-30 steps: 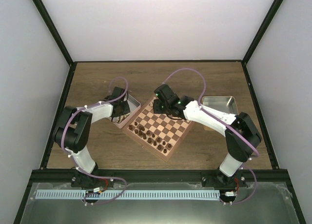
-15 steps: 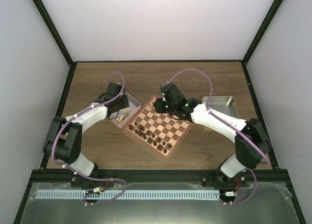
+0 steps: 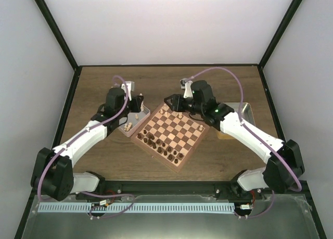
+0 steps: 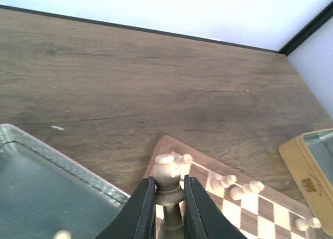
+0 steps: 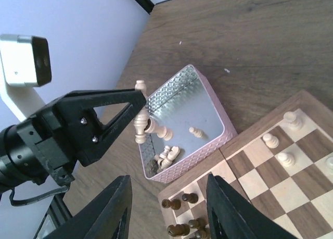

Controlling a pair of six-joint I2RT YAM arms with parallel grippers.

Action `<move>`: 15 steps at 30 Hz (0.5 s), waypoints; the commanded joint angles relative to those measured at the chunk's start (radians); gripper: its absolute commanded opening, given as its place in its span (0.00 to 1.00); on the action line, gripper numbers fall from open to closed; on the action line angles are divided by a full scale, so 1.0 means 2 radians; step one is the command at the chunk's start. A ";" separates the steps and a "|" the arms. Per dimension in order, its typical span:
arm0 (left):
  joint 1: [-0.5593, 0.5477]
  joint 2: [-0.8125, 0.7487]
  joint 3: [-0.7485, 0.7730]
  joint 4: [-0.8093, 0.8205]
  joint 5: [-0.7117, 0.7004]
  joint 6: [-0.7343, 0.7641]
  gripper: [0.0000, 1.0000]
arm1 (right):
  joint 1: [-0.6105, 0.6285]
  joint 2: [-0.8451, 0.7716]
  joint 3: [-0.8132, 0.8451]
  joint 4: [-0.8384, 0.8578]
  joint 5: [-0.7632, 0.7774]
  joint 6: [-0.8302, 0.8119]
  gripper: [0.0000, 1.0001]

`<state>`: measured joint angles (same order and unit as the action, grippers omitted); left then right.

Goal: Set up the chess pieces on the board
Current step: Pick up the chess piece from the storage box.

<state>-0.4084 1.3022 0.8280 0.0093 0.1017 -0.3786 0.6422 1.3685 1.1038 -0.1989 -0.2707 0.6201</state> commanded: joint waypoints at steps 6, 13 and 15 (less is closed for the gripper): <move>-0.021 0.016 0.025 0.023 0.125 0.024 0.07 | -0.001 -0.029 -0.111 0.130 -0.035 0.018 0.46; -0.037 0.020 0.056 0.001 0.221 0.025 0.08 | -0.001 -0.065 -0.215 0.291 -0.084 -0.103 0.55; -0.040 0.020 0.066 -0.009 0.233 0.016 0.08 | -0.001 -0.071 -0.231 0.323 -0.105 -0.132 0.57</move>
<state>-0.4755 1.3399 0.9035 0.0071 0.4450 -0.3466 0.6426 1.2789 0.6792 0.2050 -0.3836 0.5220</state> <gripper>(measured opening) 0.130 0.555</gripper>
